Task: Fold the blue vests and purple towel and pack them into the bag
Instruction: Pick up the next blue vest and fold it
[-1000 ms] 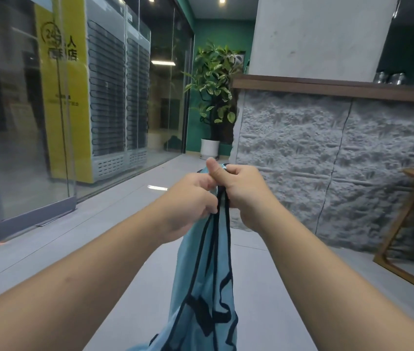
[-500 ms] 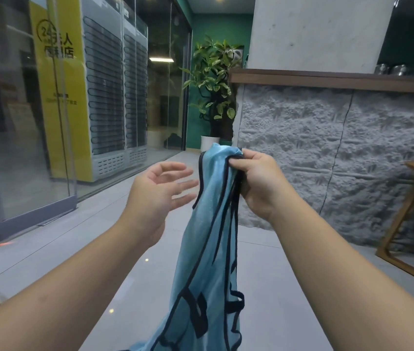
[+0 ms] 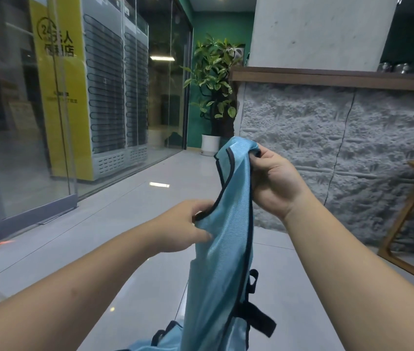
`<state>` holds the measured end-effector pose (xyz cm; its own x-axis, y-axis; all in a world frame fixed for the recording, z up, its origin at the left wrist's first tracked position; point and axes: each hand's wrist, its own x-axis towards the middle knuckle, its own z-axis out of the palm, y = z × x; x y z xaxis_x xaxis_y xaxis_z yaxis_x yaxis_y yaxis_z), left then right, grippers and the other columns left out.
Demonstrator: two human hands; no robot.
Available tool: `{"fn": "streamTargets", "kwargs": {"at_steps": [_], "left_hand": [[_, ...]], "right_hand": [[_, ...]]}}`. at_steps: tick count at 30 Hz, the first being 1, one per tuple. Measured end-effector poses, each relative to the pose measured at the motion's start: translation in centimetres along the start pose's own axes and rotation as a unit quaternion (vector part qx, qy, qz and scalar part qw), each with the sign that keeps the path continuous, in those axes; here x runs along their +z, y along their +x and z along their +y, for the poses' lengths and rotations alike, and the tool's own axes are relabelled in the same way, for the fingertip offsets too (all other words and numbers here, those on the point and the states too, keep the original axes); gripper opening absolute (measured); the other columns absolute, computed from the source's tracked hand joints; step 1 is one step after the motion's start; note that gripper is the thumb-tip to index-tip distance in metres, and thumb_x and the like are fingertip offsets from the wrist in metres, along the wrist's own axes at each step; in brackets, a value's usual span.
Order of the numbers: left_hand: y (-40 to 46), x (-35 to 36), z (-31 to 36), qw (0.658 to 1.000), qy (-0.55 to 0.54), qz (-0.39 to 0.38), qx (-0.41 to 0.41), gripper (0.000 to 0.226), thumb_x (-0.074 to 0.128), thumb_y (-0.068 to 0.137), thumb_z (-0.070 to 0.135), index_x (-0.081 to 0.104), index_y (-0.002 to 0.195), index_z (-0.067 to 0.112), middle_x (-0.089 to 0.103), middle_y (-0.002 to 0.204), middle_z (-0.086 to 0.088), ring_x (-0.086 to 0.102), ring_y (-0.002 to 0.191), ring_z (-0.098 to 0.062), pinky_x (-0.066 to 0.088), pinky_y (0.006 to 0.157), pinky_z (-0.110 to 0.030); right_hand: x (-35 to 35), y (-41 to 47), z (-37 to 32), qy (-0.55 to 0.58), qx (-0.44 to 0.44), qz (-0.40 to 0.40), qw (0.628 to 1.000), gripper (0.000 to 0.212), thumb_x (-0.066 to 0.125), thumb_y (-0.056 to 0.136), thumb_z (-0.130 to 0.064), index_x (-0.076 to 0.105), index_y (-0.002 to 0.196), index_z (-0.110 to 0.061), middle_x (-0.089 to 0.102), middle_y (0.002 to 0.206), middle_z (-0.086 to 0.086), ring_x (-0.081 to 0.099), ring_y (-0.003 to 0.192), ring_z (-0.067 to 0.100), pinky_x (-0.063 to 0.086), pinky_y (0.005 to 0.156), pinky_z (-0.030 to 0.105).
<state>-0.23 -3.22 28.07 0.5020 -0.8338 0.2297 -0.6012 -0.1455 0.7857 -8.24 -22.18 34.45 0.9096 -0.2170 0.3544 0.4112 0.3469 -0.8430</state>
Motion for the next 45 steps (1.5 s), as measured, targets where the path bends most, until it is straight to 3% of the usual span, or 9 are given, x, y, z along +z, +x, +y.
{"fn": "streamTargets", "kwargs": {"at_steps": [4, 6, 11, 17, 24, 29, 33, 39, 45], "left_hand": [[0.6, -0.3, -0.4, 0.982, 0.188, -0.002, -0.033, 0.004, 0.074, 0.089, 0.025, 0.071, 0.090, 0.027, 0.065, 0.096, 0.005, 0.063, 0.091, -0.018, 0.051, 0.077, -0.021], [0.6, -0.4, -0.9, 0.964, 0.259, -0.020, -0.054, 0.015, 0.072, 0.088, 0.039, 0.068, 0.082, 0.026, 0.067, 0.091, -0.001, 0.063, 0.085, -0.024, 0.054, 0.076, -0.034], [0.1, -1.0, -1.4, 0.960, 0.258, 0.008, -0.107, 0.032, 0.078, 0.085, 0.042, 0.064, 0.068, 0.020, 0.050, 0.057, 0.007, 0.046, 0.055, -0.014, 0.038, 0.051, -0.025], [-0.3, -2.4, -2.0, 0.979, 0.094, 0.146, -0.104, 0.011, 0.082, 0.074, 0.018, 0.075, 0.080, 0.012, 0.063, 0.061, -0.002, 0.053, 0.055, -0.012, 0.043, 0.053, -0.020], [-1.2, -2.9, -3.4, 0.964, -0.194, 0.165, -0.081, 0.080, 0.080, 0.079, -0.012, 0.054, 0.141, 0.032, 0.078, 0.101, -0.018, 0.076, 0.093, -0.033, 0.060, 0.085, -0.047], [-2.2, -2.5, -4.1, 0.935, -0.304, 0.054, -0.175, 0.038, 0.074, 0.078, 0.003, 0.074, 0.115, 0.002, 0.077, 0.117, -0.014, 0.072, 0.112, -0.032, 0.055, 0.093, -0.042], [-2.5, -2.3, -5.0, 0.923, -0.330, 0.062, -0.189, 0.033, 0.066, 0.088, 0.003, 0.074, 0.120, 0.004, 0.075, 0.121, -0.017, 0.071, 0.114, -0.035, 0.055, 0.098, -0.045], [-2.2, -2.4, -5.4, 0.920, -0.289, 0.088, -0.250, 0.023, 0.056, 0.097, 0.005, 0.072, 0.113, -0.003, 0.072, 0.117, -0.028, 0.073, 0.095, -0.037, 0.054, 0.100, -0.053], [-1.5, -3.2, -4.4, 0.905, -0.299, 0.080, -0.293, 0.022, 0.060, 0.099, 0.018, 0.074, 0.106, 0.002, 0.077, 0.104, -0.019, 0.075, 0.083, -0.031, 0.059, 0.088, -0.044]], "right_hand": [[-0.7, 0.1, -0.1, 0.017, -0.009, -0.005, 1.000, 0.027, 0.045, 0.103, -0.003, 0.071, 0.113, -0.004, 0.077, 0.094, 0.012, 0.074, 0.084, 0.022, 0.062, 0.084, 0.036], [-1.0, 0.2, -0.2, 0.030, -0.015, -0.007, 0.999, 0.026, 0.047, 0.101, -0.004, 0.070, 0.113, -0.003, 0.077, 0.095, 0.013, 0.075, 0.084, 0.023, 0.062, 0.086, 0.037], [-1.5, 0.2, -0.1, 0.018, -0.018, 0.007, 1.000, 0.029, 0.044, 0.104, -0.002, 0.072, 0.110, -0.004, 0.077, 0.096, 0.013, 0.074, 0.085, 0.023, 0.061, 0.086, 0.037], [-1.1, 0.7, -0.5, -0.013, -0.048, 0.100, 0.994, 0.030, 0.040, 0.109, -0.001, 0.069, 0.115, -0.008, 0.075, 0.105, 0.013, 0.072, 0.091, 0.024, 0.062, 0.090, 0.039], [-1.4, 0.5, -0.5, -0.089, -0.014, 0.115, 0.989, 0.042, 0.049, 0.098, -0.009, 0.060, 0.138, -0.016, 0.076, 0.119, 0.010, 0.072, 0.099, 0.026, 0.059, 0.078, 0.038], [-1.5, 0.8, 1.2, -0.185, 0.061, 0.037, 0.980, 0.092, 0.050, 0.067, 0.001, 0.043, 0.152, -0.033, 0.060, 0.141, 0.012, 0.069, 0.108, 0.030, 0.060, 0.075, 0.040], [-1.5, 1.6, 3.4, -0.197, 0.098, 0.086, 0.972, 0.068, 0.047, 0.093, 0.011, 0.047, 0.147, -0.031, 0.066, 0.130, 0.020, 0.071, 0.101, 0.042, 0.062, 0.074, 0.047], [-3.2, 3.0, 7.5, -0.114, 0.134, 0.161, 0.971, 0.050, 0.043, 0.090, 0.022, 0.064, 0.128, -0.002, 0.070, 0.119, 0.029, 0.072, 0.093, 0.039, 0.064, 0.079, 0.043], [-5.6, 2.5, 11.6, -0.205, 0.281, 0.169, 0.922, 0.033, 0.060, 0.102, -0.008, 0.059, 0.132, 0.007, 0.072, 0.102, 0.019, 0.073, 0.083, 0.033, 0.064, 0.064, 0.039]]}}
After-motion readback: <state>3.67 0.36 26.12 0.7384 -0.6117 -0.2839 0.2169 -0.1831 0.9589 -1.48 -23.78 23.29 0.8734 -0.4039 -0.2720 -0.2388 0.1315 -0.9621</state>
